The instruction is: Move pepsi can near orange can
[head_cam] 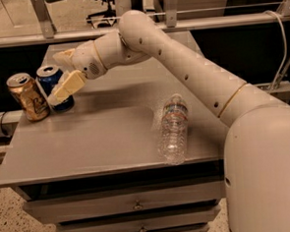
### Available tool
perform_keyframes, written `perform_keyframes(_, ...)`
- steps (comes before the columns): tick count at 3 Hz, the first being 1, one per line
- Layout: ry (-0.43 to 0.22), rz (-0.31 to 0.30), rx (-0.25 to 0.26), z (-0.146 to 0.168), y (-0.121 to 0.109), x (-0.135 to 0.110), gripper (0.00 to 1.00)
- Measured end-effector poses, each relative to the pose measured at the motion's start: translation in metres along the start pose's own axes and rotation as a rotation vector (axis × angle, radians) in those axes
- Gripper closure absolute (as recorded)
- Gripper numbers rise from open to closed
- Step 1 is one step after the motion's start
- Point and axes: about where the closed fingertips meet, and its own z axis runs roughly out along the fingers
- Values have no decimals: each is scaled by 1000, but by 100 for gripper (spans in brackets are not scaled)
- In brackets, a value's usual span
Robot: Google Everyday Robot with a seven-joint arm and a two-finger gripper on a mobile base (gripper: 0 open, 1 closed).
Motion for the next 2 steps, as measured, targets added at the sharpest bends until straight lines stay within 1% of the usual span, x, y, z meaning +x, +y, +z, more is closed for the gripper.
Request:
perform_keyframes(1, 17, -11, 16, -10, -1, -3, 0)
perform_keyframes(2, 85, -63, 89, -57, -11, -20, 0)
